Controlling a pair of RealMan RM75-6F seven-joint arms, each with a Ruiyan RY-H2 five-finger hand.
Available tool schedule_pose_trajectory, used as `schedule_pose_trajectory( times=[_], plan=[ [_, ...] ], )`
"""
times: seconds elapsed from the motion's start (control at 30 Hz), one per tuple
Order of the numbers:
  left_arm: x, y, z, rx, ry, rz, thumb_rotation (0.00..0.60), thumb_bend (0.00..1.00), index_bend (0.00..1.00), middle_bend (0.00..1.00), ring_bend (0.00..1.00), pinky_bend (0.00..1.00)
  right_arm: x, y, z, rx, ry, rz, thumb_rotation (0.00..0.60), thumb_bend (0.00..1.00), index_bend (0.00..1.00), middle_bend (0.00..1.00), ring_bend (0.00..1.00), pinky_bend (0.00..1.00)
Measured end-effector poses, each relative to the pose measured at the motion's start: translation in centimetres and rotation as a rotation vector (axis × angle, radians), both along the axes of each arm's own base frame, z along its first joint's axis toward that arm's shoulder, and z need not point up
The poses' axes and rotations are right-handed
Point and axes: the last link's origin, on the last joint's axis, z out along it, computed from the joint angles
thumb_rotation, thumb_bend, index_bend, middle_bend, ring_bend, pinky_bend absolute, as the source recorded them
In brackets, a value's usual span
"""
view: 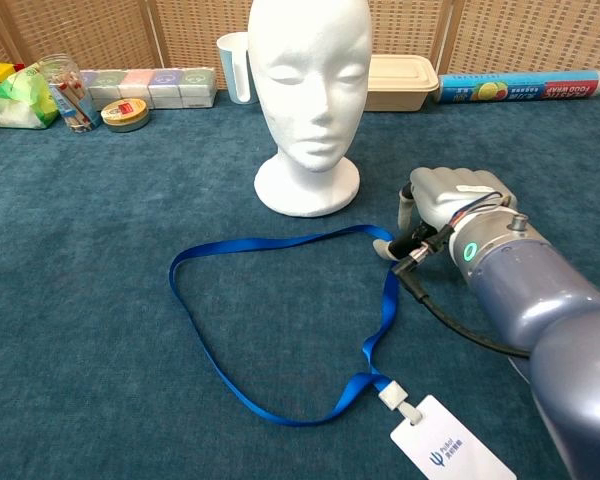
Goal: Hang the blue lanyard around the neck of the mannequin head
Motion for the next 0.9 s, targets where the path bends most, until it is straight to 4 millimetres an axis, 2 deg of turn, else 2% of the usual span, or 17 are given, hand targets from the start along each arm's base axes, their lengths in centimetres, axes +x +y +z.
schedule_pose_trajectory(
  times=[0.23,0.57,0.9],
  plan=[
    [-0.06,-0.09,0.04,-0.003,-0.001,0.002,0.513,0.23,0.56,0.57,0.49,0.29,-0.18,0.12,-0.39,-0.003,0.001,-0.001,0.384,0.37,0.35,0.83,1.0,1.0],
    [-0.15,-0.25,0.17,-0.004,-0.006,0.006,0.516,0.23,0.53,0.57,0.49,0.29,-0.22,-0.06,-0.89,-0.015,0.013,0.007,0.517,0.38,0.35,0.83,1.0,1.0],
    [-0.11,-0.4,0.25,-0.003,-0.016,0.004,0.509,0.23,0.53,0.57,0.49,0.29,-0.88,-0.3,-0.91,-0.046,0.018,0.006,0.548,0.38,0.35,0.84,1.0,1.0]
  ],
)
